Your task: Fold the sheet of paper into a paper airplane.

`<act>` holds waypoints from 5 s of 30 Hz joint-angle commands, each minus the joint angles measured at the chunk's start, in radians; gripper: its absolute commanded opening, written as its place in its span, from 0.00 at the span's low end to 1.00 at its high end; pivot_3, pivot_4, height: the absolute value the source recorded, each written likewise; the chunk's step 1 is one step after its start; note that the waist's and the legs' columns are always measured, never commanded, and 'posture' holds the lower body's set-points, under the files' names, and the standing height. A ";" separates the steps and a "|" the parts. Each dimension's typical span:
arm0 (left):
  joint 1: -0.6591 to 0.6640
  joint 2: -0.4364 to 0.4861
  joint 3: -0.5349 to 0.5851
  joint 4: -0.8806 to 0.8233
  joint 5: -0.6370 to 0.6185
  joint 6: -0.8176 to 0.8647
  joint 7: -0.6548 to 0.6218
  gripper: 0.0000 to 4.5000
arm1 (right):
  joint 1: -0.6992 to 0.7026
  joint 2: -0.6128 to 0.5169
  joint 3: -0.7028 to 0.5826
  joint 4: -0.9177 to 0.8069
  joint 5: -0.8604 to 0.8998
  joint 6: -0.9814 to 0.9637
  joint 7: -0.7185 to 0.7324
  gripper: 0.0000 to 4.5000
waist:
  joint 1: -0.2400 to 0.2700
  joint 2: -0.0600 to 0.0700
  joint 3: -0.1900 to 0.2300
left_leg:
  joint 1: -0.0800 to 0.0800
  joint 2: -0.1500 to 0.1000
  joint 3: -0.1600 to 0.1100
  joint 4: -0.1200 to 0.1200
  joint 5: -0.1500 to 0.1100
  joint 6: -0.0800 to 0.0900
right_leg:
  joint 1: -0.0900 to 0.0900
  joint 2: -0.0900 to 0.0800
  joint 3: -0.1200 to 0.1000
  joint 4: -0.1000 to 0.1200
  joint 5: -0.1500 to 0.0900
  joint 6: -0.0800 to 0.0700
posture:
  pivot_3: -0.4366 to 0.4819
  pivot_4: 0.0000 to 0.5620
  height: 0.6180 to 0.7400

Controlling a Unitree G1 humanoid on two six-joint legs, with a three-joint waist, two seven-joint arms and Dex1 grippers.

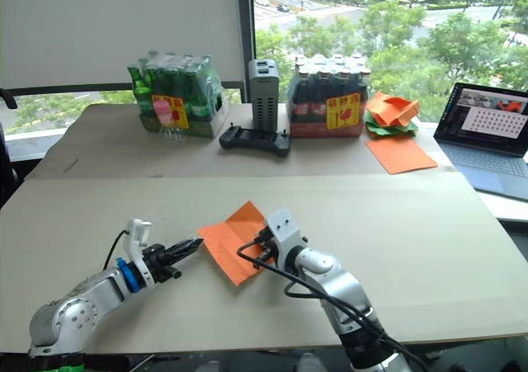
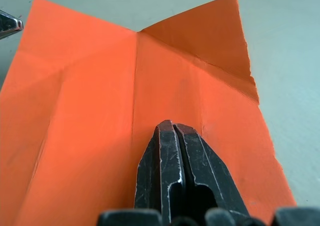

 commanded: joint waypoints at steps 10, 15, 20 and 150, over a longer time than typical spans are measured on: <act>0.023 -0.031 0.077 -0.058 -0.285 0.126 0.145 0.34 | 0.004 0.010 0.045 0.076 -0.030 -0.005 0.049 0.00 | -0.002 -0.001 -0.001 | 0.010 0.000 0.000 -0.001 0.000 0.000 | 0.009 0.000 0.000 -0.001 -0.001 -0.001 | 0.48 0.27 1.00; -0.015 -0.030 0.019 -0.017 -0.226 0.103 0.167 0.34 | 0.001 0.012 0.039 0.077 -0.039 -0.006 0.052 0.00 | -0.001 -0.001 -0.001 | 0.010 0.000 0.000 -0.001 0.000 0.000 | 0.010 0.000 0.000 -0.001 -0.001 -0.001 | 0.48 0.27 1.00; -0.059 -0.050 -0.012 0.040 -0.193 0.089 0.185 0.34 | 0.009 0.013 0.028 0.064 -0.041 0.002 0.042 0.00 | 0.000 -0.001 -0.001 | 0.010 0.000 0.000 -0.001 0.000 0.000 | 0.010 0.000 0.000 -0.002 -0.001 -0.001 | 0.48 0.27 1.00; -0.051 0.143 -0.338 -0.150 0.324 -0.184 -0.143 0.00 | -0.041 0.136 -0.282 -0.052 0.400 0.012 -0.042 0.00 | 0.006 0.000 0.003 | -0.008 0.000 -0.001 -0.001 0.000 -0.001 | -0.008 0.000 0.000 0.001 0.000 0.000 | 0.48 0.27 1.00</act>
